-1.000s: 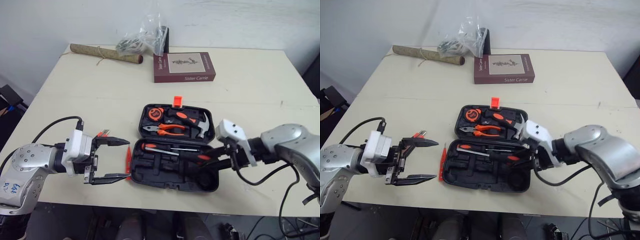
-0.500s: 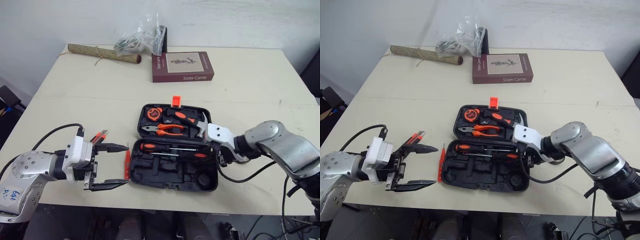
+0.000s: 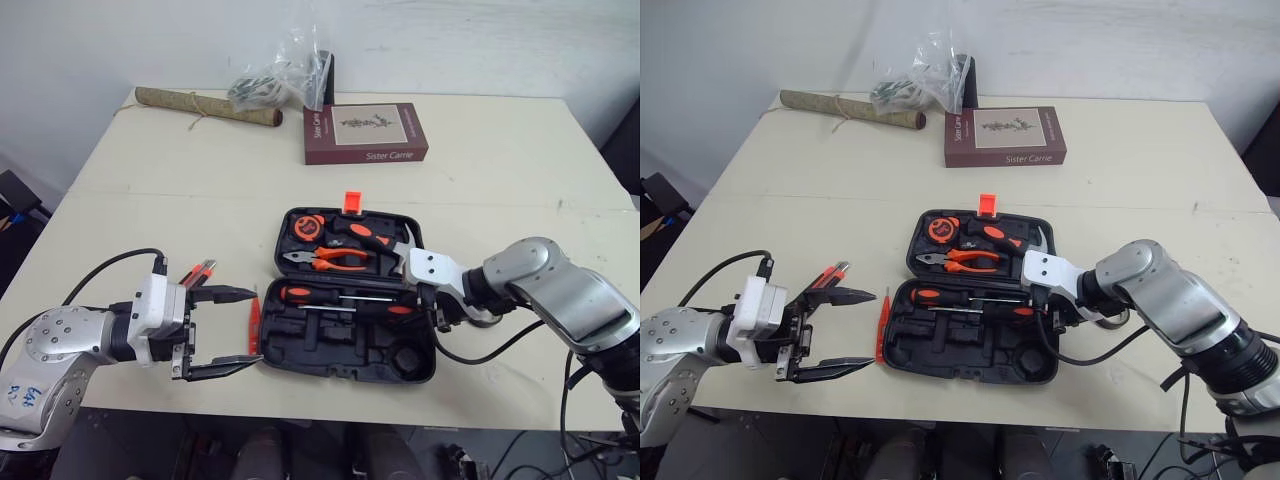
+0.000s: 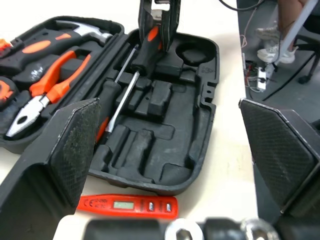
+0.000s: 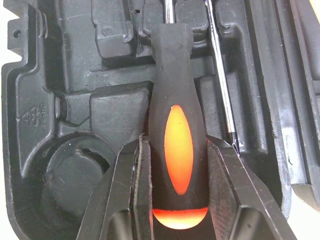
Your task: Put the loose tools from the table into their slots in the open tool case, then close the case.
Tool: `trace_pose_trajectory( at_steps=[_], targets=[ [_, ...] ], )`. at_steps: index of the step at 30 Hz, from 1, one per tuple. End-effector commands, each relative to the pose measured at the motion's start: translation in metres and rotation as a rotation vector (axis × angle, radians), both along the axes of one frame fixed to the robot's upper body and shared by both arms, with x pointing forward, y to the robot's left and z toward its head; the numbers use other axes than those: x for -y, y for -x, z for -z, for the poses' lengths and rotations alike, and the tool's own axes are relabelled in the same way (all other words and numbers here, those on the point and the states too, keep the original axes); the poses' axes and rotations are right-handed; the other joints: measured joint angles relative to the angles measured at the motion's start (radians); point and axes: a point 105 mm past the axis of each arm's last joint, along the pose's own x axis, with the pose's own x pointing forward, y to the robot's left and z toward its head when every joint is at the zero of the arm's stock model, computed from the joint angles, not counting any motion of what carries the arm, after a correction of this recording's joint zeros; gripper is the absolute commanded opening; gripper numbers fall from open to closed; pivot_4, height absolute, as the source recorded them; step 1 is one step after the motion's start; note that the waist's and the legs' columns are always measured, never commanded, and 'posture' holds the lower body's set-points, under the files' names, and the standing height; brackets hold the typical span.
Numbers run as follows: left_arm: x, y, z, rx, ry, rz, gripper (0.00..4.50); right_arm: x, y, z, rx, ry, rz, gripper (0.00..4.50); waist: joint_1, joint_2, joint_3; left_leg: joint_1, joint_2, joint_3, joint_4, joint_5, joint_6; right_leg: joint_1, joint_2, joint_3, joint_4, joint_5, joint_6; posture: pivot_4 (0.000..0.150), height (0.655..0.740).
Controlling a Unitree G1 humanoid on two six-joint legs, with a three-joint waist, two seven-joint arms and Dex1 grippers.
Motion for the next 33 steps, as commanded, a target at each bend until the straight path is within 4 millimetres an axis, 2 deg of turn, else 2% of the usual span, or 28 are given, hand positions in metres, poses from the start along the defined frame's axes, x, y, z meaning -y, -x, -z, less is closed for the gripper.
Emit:
trace_pose_trajectory(
  at_steps=[1,9,22,24,25,29,33],
  targets=[
    [0.0,0.0,-0.007,0.045,0.002,-0.003,4.5,0.005,0.005,0.006,-0.024,0.054,-0.013,1.0,0.0,0.0,0.0,0.0,0.0,0.0,0.0,0.0,0.0,0.0,0.0,0.0,0.0,0.0,0.0,0.15,0.74],
    [-0.001,-0.001,-0.009,0.05,0.002,-0.005,4.5,0.007,0.008,-0.003,-0.044,0.011,-0.022,1.0,0.0,0.0,0.0,0.0,0.0,0.0,0.0,0.0,0.0,0.0,0.0,-0.001,0.0,0.0,0.0,0.15,0.74],
    [0.0,-0.004,-0.009,0.049,-0.001,0.005,4.5,0.013,0.007,0.013,-0.075,0.016,0.03,1.0,0.001,-0.001,0.0,-0.001,0.0,-0.001,0.0,0.0,0.0,0.0,0.0,-0.002,0.0,0.0,0.0,0.15,0.74],
    [0.001,-0.003,-0.009,0.048,-0.002,0.008,4.5,0.014,0.009,0.013,-0.071,0.024,0.017,2.02,0.001,-0.001,0.0,-0.001,0.0,-0.002,0.0,0.0,0.0,0.001,0.0,-0.002,0.0,0.0,0.0,0.15,0.74],
    [0.001,-0.003,-0.009,0.048,-0.002,0.008,4.5,0.014,0.008,0.012,-0.059,0.017,0.018,2.27,0.001,-0.001,-0.001,-0.001,0.0,-0.002,0.0,0.0,0.0,0.001,0.0,-0.002,0.0,0.0,0.0,0.15,0.74],
    [0.001,-0.001,-0.01,0.041,-0.006,0.008,4.5,0.02,0.013,-0.007,-0.065,-0.021,-0.006,4.24,0.001,-0.001,0.0,-0.001,0.0,-0.002,0.001,0.0,0.0,0.001,0.0,-0.003,0.0,0.0,0.0,0.15,0.74],
    [-0.001,0.001,-0.011,0.032,-0.013,0.006,4.5,0.031,0.017,-0.018,-0.085,0.001,-0.013,4.24,0.003,-0.001,0.0,-0.002,0.0,-0.002,0.001,0.0,0.0,0.001,0.0,-0.003,-0.001,0.0,0.0,0.15,0.74]
  ],
)
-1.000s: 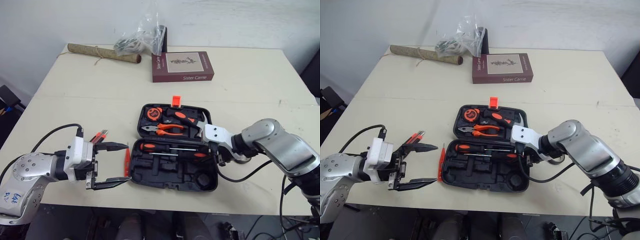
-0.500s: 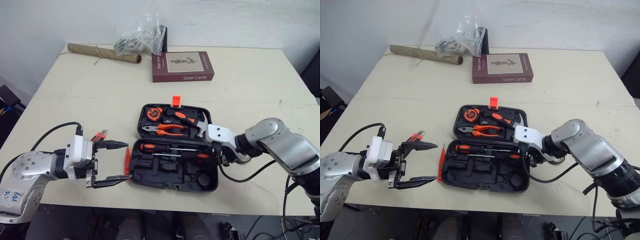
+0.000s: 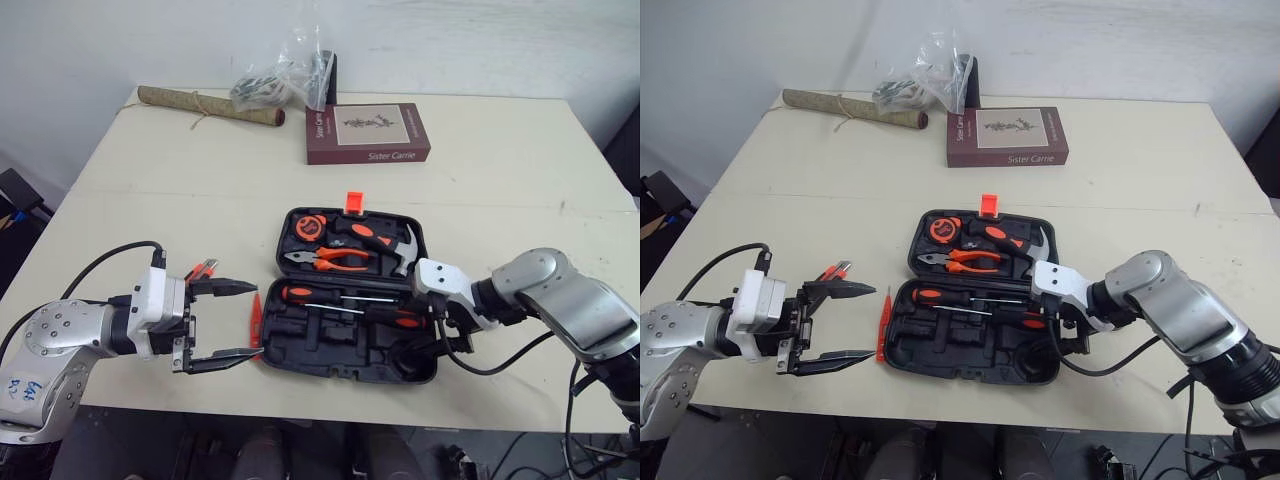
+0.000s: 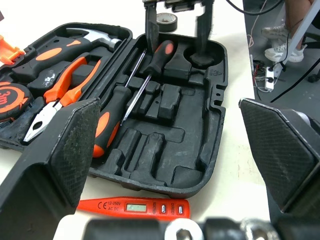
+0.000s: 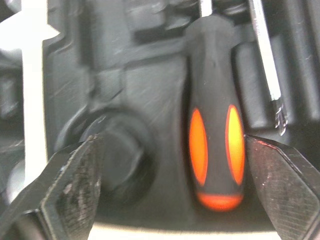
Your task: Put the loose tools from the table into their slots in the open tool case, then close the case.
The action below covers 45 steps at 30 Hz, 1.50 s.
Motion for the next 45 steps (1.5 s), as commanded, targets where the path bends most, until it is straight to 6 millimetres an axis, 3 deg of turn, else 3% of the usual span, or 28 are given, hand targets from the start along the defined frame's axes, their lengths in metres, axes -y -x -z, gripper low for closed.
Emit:
trace_pose_trajectory(
  at_steps=[1,6,8,9,11,13,14,18,22,35,45],
  targets=[
    [0.0,0.004,-0.008,0.028,-0.006,0.013,4.5,0.008,-0.001,-0.019,0.034,0.0,-0.004,4.24,0.001,0.0,0.0,0.0,0.0,0.0,0.0,0.0,0.0,0.0,0.0,0.0,0.0,0.0,0.0,0.15,0.74],
    [0.0,0.005,-0.009,0.028,-0.012,0.014,4.5,0.015,-0.006,-0.034,0.083,-0.073,0.013,4.24,-0.001,0.0,0.0,0.0,0.0,0.0,0.0,0.0,0.0,0.0,0.0,0.0,0.0,0.0,0.0,0.15,0.74],
    [0.0,0.005,-0.009,0.033,-0.016,0.012,4.5,0.008,-0.01,-0.039,0.157,-0.184,-0.01,4.24,-0.001,0.0,0.0,0.0,0.0,0.0,0.0,0.0,0.0,0.0,0.0,-0.001,0.0,0.0,0.0,0.15,0.74],
    [-0.001,0.004,-0.008,0.034,-0.016,0.011,4.5,0.001,-0.009,-0.044,0.181,-0.284,-0.041,4.01,-0.001,-0.001,0.0,0.0,0.0,0.0,0.0,0.0,0.0,0.0,0.0,-0.001,0.0,0.0,0.0,0.15,0.74],
    [-0.001,0.004,-0.008,0.037,-0.015,0.009,4.5,-0.007,-0.005,-0.046,0.163,-0.421,-0.042,3.45,-0.001,-0.001,0.0,0.0,0.001,0.0,0.0,0.0,0.0,0.001,0.001,-0.001,0.0,0.0,0.0,0.15,0.74],
    [-0.001,0.003,-0.008,0.04,-0.013,0.012,4.5,-0.015,-0.003,-0.036,0.187,-0.471,-0.057,2.5,0.001,-0.001,0.0,0.0,0.0,0.0,0.0,0.001,-0.001,0.001,0.001,-0.001,0.0,0.0,0.0,0.15,0.74],
    [0.0,0.002,-0.008,0.041,-0.012,0.016,4.5,-0.018,-0.003,-0.029,0.188,-0.475,-0.056,1.7,0.001,-0.001,0.0,0.0,0.0,-0.001,0.0,0.001,-0.001,0.001,0.001,-0.001,0.0,0.0,0.0,0.15,0.74],
    [0.006,0.001,-0.007,0.043,-0.009,0.032,4.5,-0.033,-0.012,-0.021,0.256,-0.565,-0.041,0.14,0.001,-0.002,-0.001,0.0,0.0,-0.001,0.001,0.001,0.0,0.001,0.0,-0.001,0.0,0.0,0.0,0.15,0.74],
    [0.009,-0.001,-0.007,0.046,-0.01,0.038,4.5,-0.038,-0.021,-0.014,0.278,-0.612,-0.02,0.06,0.001,-0.002,-0.001,0.0,0.0,-0.001,0.001,0.001,0.0,0.001,0.0,-0.001,0.001,0.0,0.0,0.15,0.74],
    [0.006,-0.001,-0.004,0.032,-0.021,0.018,4.5,-0.044,-0.028,0.028,0.284,-0.516,-0.047,0.06,-0.001,-0.002,-0.001,0.0,0.0,-0.001,0.001,0.001,0.0,0.001,0.0,-0.002,0.001,0.0,0.0,0.15,0.74],
    [0.002,-0.003,0.0,0.028,-0.031,0.01,4.5,-0.04,-0.019,0.067,0.22,-0.361,-0.072,0.06,-0.002,-0.006,-0.004,0.004,0.0,-0.001,0.0,0.001,-0.001,0.003,0.001,-0.002,0.001,0.0,0.0,0.15,0.74]
  ],
)
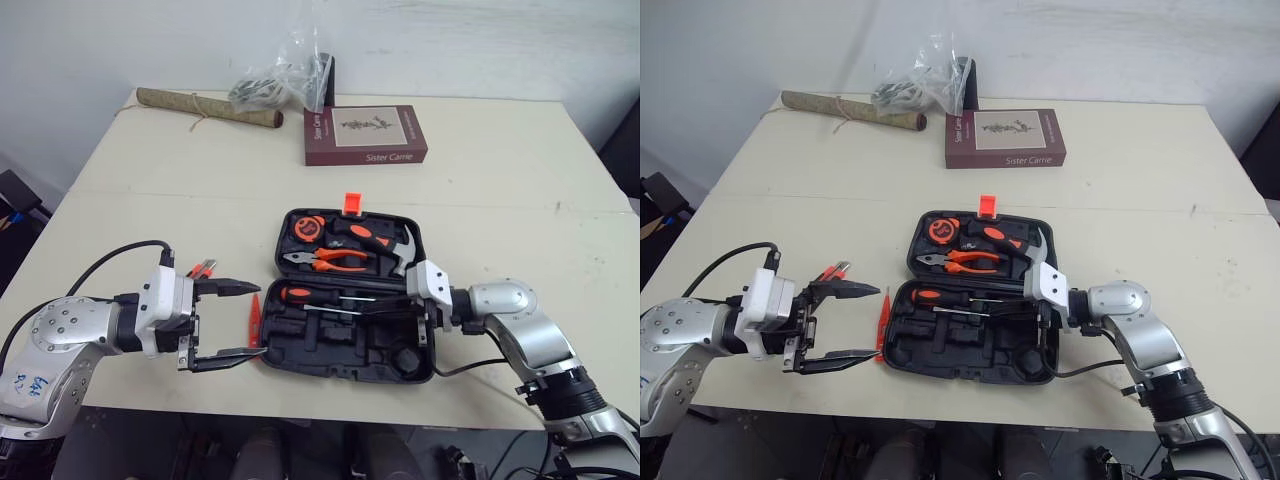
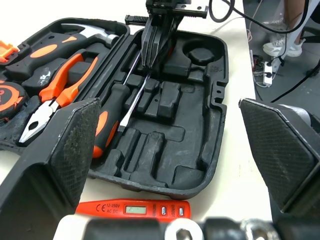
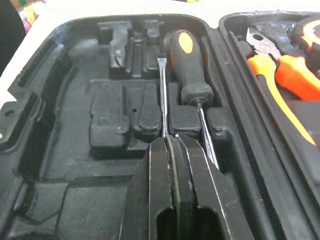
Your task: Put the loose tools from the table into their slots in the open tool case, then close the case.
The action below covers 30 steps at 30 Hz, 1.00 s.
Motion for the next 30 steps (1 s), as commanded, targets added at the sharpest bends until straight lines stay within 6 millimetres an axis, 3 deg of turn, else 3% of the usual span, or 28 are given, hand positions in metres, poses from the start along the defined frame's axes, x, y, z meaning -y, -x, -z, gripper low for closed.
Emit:
trace_pose_trajectory(
  at_steps=[1,3,6,11,13,16,20,23,26,30],
  targets=[
    [-0.002,0.001,0.0,0.017,-0.012,-0.003,4.5,0.008,0.008,0.038,-0.09,0.147,0.021,0.06,-0.001,-0.002,-0.001,0.001,0.0,0.0,0.0,0.0,0.0,0.0,0.0,0.0,0.0,0.0,0.0,0.15,0.74],
    [-0.002,0.002,0.001,0.016,-0.017,-0.005,4.5,0.008,0.008,0.043,-0.1,0.168,0.036,0.06,-0.001,-0.003,-0.002,0.003,0.0,0.0,-0.001,0.0,0.0,0.002,0.0,0.0,0.0,0.0,0.0,0.15,0.74],
    [-0.002,0.002,0.002,0.021,-0.026,-0.014,4.5,0.006,0.004,0.034,-0.072,0.134,0.064,0.06,-0.001,-0.006,-0.004,0.008,0.0,0.001,-0.004,0.0,0.0,0.006,0.0,0.001,-0.001,0.0,0.0,0.15,0.74],
    [-0.019,0.002,-0.003,0.038,-0.015,-0.096,4.5,0.016,0.01,-0.031,-0.037,-0.12,0.074,0.06,0.002,-0.004,-0.002,0.007,0.0,0.0,-0.005,0.0,0.0,0.005,0.0,0.001,-0.001,0.0,0.0,0.15,0.74],
    [-0.037,0.007,-0.007,-0.009,-0.003,-0.161,4.5,0.039,0.015,-0.046,-0.049,-0.124,0.12,0.06,0.004,0.001,0.001,0.001,0.0,0.0,-0.004,0.0,0.0,0.0,-0.001,0.001,-0.001,0.0,0.0,0.15,0.74],
    [-0.085,0.007,-0.013,-0.003,0.003,-0.37,4.5,0.094,0.014,-0.059,0.009,-0.105,0.344,1.01,0.005,0.001,0.001,-0.003,-0.001,-0.001,-0.002,-0.001,0.002,-0.002,-0.002,-0.002,-0.002,0.0,0.0,0.15,0.74],
    [-0.165,0.013,-0.017,0.04,-0.031,-0.676,4.5,0.167,0.042,-0.067,0.094,-0.106,0.536,3.1,0.006,0.001,0.001,-0.003,-0.001,-0.002,-0.003,-0.004,0.006,0.0,-0.002,-0.003,-0.005,0.0,0.0,0.15,0.74],
    [-0.218,0.027,-0.011,0.033,-0.066,-0.856,4.5,0.218,0.064,-0.055,0.104,-0.071,0.675,4.45,0.004,0.0,0.001,-0.002,-0.001,-0.002,-0.003,-0.004,0.007,0.0,-0.001,-0.003,-0.005,0.0,0.0,0.15,0.74],
    [-0.27,0.046,0.006,-0.015,-0.132,-1.062,4.5,0.279,0.087,-0.032,0.126,0.047,0.885,4.45,0.0,0.0,0.001,0.0,-0.002,0.0,-0.004,-0.005,0.009,0.0,-0.002,-0.002,-0.005,0.0,0.0,0.15,0.74],
    [-0.293,0.059,0.016,-0.055,-0.122,-1.171,4.5,0.311,0.095,-0.024,0.18,0.117,1.024,4.45,-0.008,0.0,0.001,0.004,-0.001,0.004,-0.008,-0.006,0.009,0.0,-0.002,0.001,-0.006,0.0,0.0,0.15,0.74]
  ],
)
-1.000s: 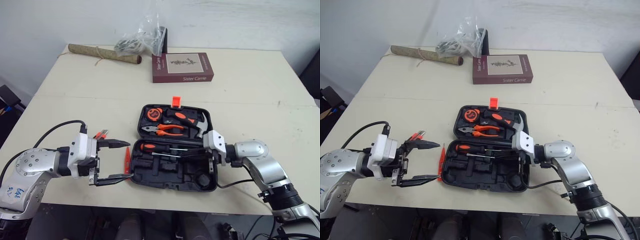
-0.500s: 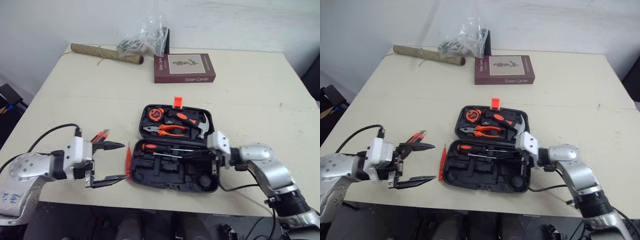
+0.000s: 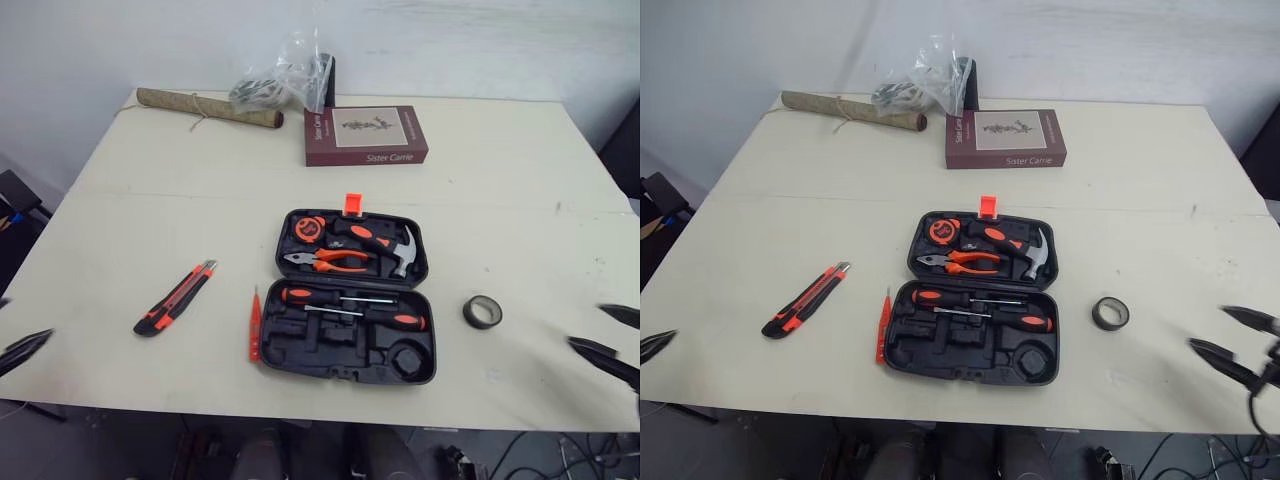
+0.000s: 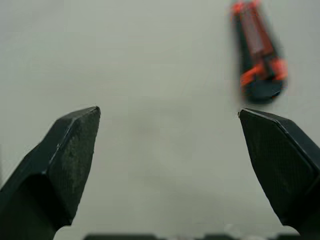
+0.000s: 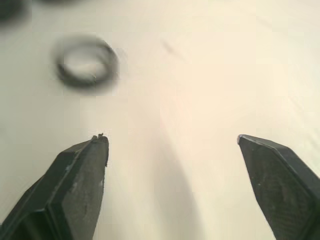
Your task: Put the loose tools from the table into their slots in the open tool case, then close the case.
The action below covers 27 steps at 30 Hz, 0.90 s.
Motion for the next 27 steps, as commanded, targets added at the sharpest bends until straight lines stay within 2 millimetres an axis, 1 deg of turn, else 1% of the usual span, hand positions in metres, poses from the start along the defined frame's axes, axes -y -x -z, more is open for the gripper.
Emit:
trace_pose_trajectory(
  at_steps=[1,3,6,9,12,14,15,17,20,22,24,27],
  targets=[
    [-0.01,0.007,-0.001,-0.012,-0.011,-0.043,4.5,0.012,0.0,-0.012,0.085,0.087,0.032,4.45,-0.005,0.0,0.0,0.0,0.0,0.0,0.0,0.0,0.0,0.0,0.0,0.001,0.001,0.0,0.0,0.15,0.74],
    [0.002,0.003,0.001,-0.016,0.003,0.002,4.5,0.0,-0.008,-0.015,0.132,0.06,-0.013,4.45,-0.01,0.0,0.0,0.001,0.001,0.001,0.0,0.0,-0.001,0.0,0.0,0.001,0.002,0.0,0.0,0.15,0.74],
    [0.021,-0.009,-0.002,0.0,0.005,0.073,4.5,-0.025,-0.017,-0.018,0.175,0.001,-0.134,4.45,-0.012,0.0,0.0,0.003,0.001,0.001,0.0,0.0,-0.002,0.001,-0.001,0.002,0.004,0.0,0.0,0.15,0.74],
    [0.044,-0.021,-0.01,0.037,0.029,0.134,4.5,-0.05,-0.028,-0.028,0.247,-0.056,-0.238,4.45,-0.012,0.0,0.0,0.003,0.001,0.0,0.0,0.0,-0.002,0.001,0.0,0.002,0.004,0.0,0.0,0.15,0.74],
    [0.08,-0.03,-0.016,0.044,0.085,0.186,4.5,-0.077,-0.034,-0.035,0.276,-0.112,-0.348,4.45,-0.012,0.0,0.0,0.002,0.001,0.001,0.0,0.0,-0.003,0.0,-0.001,0.002,0.005,0.0,0.0,0.15,0.74],
    [0.114,-0.035,-0.02,0.056,0.124,0.235,4.5,-0.101,-0.036,-0.038,0.293,-0.155,-0.431,4.45,-0.009,0.0,0.0,0.002,0.001,0.0,0.001,0.0,-0.003,0.001,-0.001,0.002,0.005,0.0,0.0,0.15,0.74],
    [0.13,-0.036,-0.019,0.047,0.132,0.254,4.5,-0.111,-0.036,-0.039,0.301,-0.171,-0.471,4.45,-0.008,0.0,0.0,0.003,0.0,0.0,0.001,0.0,-0.002,0.001,-0.001,0.002,0.005,0.0,0.0,0.15,0.74],
    [0.161,-0.035,-0.015,0.033,0.141,0.308,4.5,-0.13,-0.036,-0.039,0.311,-0.203,-0.532,4.45,-0.003,0.0,0.0,0.002,0.001,0.0,0.001,0.0,-0.002,0.001,-0.001,0.002,0.005,0.0,0.0,0.15,0.74],
    [0.194,-0.035,-0.006,0.032,0.18,0.31,4.5,-0.149,-0.037,-0.039,0.329,-0.234,-0.593,4.45,0.003,0.0,0.0,0.003,0.001,0.0,0.001,0.0,-0.003,0.002,0.0,0.002,0.005,0.0,0.0,0.15,0.74],
    [0.212,-0.034,0.007,-0.001,0.197,0.28,4.5,-0.159,-0.038,-0.039,0.345,-0.246,-0.635,4.45,0.007,0.0,0.0,0.003,0.0,0.0,0.002,0.0,-0.003,0.002,0.0,0.003,0.005,0.0,0.0,0.15,0.74],
    [0.227,-0.033,0.023,-0.038,0.176,0.253,4.5,-0.168,-0.038,-0.04,0.362,-0.256,-0.669,4.45,0.008,0.001,0.0,0.003,0.0,0.0,0.002,0.0,-0.003,0.002,0.001,0.004,0.005,0.0,0.0,0.15,0.74],
    [0.246,-0.035,0.034,-0.051,0.234,0.197,4.5,-0.178,-0.037,-0.04,0.367,-0.268,-0.716,4.45,0.009,0.0,0.0,0.003,0.0,0.0,0.002,0.0,-0.003,0.002,0.001,0.004,0.005,0.0,0.0,0.15,0.74]
  ],
)
